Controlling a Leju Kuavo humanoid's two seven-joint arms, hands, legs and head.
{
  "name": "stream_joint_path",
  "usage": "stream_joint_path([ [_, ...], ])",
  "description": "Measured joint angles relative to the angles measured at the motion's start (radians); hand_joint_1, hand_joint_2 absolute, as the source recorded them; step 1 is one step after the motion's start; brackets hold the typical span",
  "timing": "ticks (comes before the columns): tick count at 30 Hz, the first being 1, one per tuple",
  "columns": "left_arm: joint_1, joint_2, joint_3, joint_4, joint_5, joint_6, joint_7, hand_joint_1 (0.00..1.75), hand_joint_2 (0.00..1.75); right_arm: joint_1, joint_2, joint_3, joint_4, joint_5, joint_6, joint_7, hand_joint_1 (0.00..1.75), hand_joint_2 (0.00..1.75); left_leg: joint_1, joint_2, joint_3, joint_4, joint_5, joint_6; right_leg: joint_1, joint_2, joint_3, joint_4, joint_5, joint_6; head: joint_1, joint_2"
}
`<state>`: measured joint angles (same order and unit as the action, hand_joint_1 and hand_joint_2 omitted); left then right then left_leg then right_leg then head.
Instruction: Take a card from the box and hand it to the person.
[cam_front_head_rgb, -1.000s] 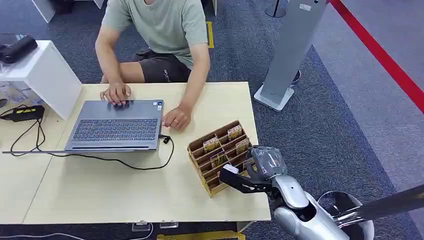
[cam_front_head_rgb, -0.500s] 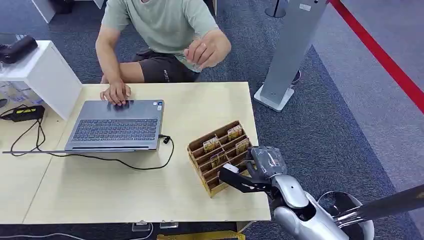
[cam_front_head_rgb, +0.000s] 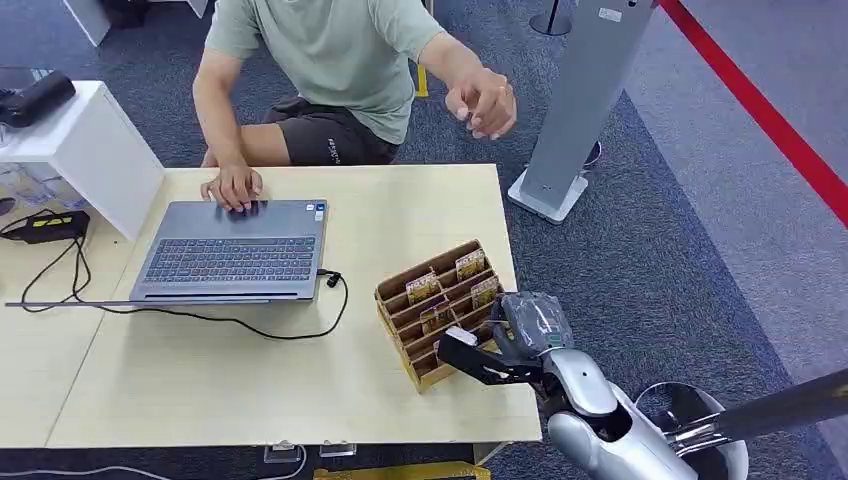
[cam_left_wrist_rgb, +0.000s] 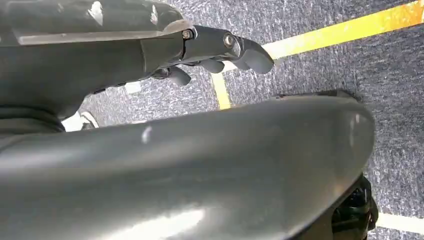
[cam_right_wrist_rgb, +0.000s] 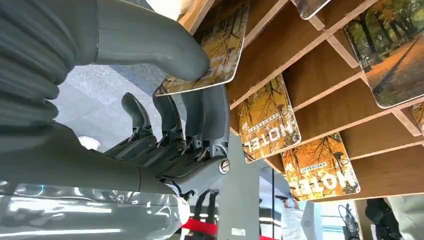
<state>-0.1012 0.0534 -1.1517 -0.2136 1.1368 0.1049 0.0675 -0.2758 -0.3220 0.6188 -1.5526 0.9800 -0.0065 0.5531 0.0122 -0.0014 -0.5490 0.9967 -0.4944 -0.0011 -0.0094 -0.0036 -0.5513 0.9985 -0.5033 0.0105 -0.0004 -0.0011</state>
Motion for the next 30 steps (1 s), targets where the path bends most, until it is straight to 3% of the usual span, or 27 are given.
stream_joint_path([
  [8,0.0,0.0,0.0,0.0,0.002,-0.002,-0.001,0.0,0.0,-0.008,0.006,0.004,-0.063,0.037,-0.033,-0.043,1.38,1.75,0.0,0.0,0.0,0.0,0.0,0.0,0.0,0.0,0.0,0.0,0.0,0.0,0.001,0.0],
  [14,0.0,0.0,0.0,0.0,0.002,-0.002,-0.002,0.0,0.0,-0.066,0.015,0.008,-0.153,0.042,-0.12,-0.101,1.38,1.75,0.0,0.0,0.0,0.0,0.0,0.0,0.0,0.0,0.0,0.0,0.0,0.0,-0.001,0.0],
  [20,0.0,0.0,0.0,0.0,0.002,-0.001,-0.002,0.0,0.0,-0.087,0.018,0.01,-0.167,0.031,-0.134,-0.106,1.38,1.75,0.0,0.0,0.0,0.0,0.0,0.0,0.0,0.0,0.0,0.0,0.0,0.0,-0.001,0.0],
  [21,-0.001,0.0,-0.001,0.0,-0.007,-0.001,-0.003,0.0,0.0,-0.175,0.032,0.021,-0.174,-0.03,-0.15,-0.112,1.38,1.75,0.0,0.0,0.0,0.0,0.0,0.0,0.0,0.0,0.0,0.0,0.0,0.0,0.001,0.0],
  [26,-0.004,-0.001,-0.018,0.0,-0.022,-0.004,0.008,0.0,0.0,-0.236,0.055,0.029,-0.109,-0.064,-0.181,-0.145,1.38,1.75,0.0,0.0,-0.001,0.0,0.0,0.0,0.0,0.0,0.0,0.0,0.0,0.0,0.0,0.0],
  [30,-0.009,-0.005,-0.031,0.0,-0.033,-0.01,0.017,0.0,0.0,-0.278,0.101,0.041,0.016,-0.074,-0.244,-0.185,1.38,1.75,0.0,0.0,-0.001,0.0,0.001,0.0,0.0,0.0,0.0,0.001,0.0,0.0,-0.002,0.0],
])
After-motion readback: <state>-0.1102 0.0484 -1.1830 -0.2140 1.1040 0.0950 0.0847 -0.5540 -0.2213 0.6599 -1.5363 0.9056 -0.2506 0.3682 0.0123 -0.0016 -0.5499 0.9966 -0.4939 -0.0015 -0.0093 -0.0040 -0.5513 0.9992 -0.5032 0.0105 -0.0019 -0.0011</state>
